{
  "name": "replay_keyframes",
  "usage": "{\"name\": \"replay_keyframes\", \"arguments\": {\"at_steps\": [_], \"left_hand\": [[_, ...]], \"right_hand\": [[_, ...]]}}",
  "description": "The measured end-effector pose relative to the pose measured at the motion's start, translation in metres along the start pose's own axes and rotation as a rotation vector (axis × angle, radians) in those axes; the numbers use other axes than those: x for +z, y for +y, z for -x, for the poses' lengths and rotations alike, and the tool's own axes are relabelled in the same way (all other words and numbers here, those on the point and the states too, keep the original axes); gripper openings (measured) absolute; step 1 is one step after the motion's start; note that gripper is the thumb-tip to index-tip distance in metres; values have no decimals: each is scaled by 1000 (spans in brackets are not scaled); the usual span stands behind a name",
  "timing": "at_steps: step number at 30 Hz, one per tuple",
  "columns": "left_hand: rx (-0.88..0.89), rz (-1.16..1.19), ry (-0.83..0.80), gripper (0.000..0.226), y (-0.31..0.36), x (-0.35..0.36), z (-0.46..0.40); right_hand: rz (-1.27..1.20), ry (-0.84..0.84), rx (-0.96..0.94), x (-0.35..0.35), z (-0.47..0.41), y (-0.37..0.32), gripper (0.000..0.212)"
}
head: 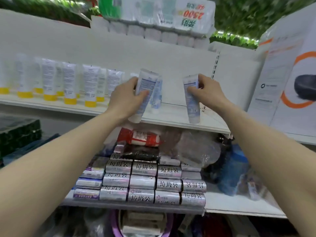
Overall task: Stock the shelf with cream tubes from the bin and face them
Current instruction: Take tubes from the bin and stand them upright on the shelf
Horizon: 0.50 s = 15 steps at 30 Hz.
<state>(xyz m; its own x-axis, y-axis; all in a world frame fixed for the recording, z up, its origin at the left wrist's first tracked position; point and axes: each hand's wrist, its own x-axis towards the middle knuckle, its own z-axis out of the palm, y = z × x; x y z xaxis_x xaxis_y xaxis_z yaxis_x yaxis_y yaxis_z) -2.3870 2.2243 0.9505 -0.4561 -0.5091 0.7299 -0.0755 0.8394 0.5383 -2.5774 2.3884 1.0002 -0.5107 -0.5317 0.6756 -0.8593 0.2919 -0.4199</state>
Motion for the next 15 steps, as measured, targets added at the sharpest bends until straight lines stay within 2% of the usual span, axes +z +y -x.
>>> {"name": "replay_keyframes", "arguments": {"at_steps": [7, 11, 15], "left_hand": [[-92, 28, 119, 24, -3, 25, -28], [-114, 21, 131, 23, -7, 36, -35], [-120, -10, 140, 22, -12, 44, -42]], "right_hand": [[-53, -9, 33, 33, -52, 39, 14], [-135, 25, 47, 69, -81, 49, 8], [-138, 64, 46, 104, -104, 53, 15]]}}
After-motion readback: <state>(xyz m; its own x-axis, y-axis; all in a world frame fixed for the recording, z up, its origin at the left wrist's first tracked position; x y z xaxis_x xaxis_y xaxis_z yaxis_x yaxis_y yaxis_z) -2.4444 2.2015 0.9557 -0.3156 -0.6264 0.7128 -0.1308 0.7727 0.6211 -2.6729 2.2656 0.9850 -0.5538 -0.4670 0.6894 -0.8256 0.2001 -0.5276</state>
